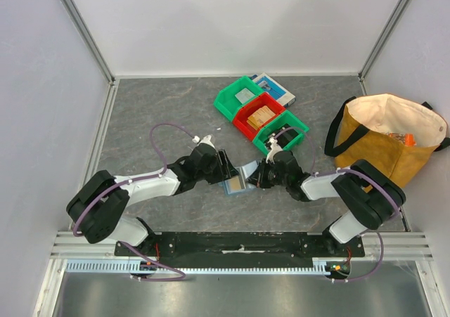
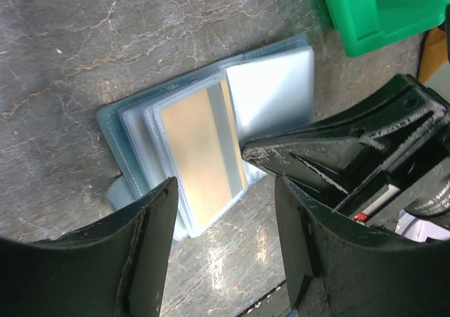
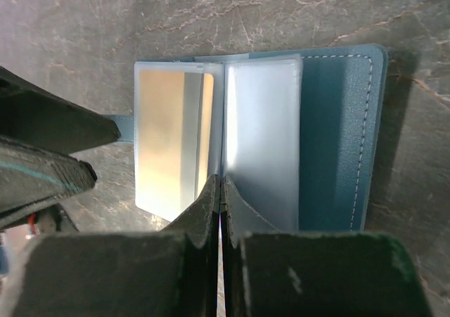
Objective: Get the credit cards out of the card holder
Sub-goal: Remove the credit card from the card holder.
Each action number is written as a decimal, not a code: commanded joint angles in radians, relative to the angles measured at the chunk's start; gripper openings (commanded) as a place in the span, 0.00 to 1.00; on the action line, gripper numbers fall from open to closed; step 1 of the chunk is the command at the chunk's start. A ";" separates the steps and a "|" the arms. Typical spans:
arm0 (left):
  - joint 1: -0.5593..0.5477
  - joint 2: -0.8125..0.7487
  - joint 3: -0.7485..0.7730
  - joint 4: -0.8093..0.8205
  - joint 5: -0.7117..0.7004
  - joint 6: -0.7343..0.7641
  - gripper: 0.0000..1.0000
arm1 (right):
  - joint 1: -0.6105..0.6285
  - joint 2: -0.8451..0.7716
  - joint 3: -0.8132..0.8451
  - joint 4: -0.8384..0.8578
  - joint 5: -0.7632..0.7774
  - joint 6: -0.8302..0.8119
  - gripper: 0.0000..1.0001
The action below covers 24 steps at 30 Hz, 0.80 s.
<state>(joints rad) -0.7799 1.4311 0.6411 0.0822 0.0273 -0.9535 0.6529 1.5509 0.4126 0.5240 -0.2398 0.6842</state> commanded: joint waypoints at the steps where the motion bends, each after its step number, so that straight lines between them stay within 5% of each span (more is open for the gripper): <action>1: 0.007 -0.021 -0.008 0.086 0.039 -0.030 0.63 | -0.025 0.101 -0.038 0.025 -0.087 0.074 0.00; 24: 0.005 0.035 0.060 -0.036 -0.069 0.013 0.63 | -0.038 0.173 -0.035 0.062 -0.138 0.087 0.00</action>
<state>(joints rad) -0.7780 1.4479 0.6651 0.0422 -0.0250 -0.9604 0.6075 1.6829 0.4091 0.7101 -0.3870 0.7971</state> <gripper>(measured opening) 0.632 0.007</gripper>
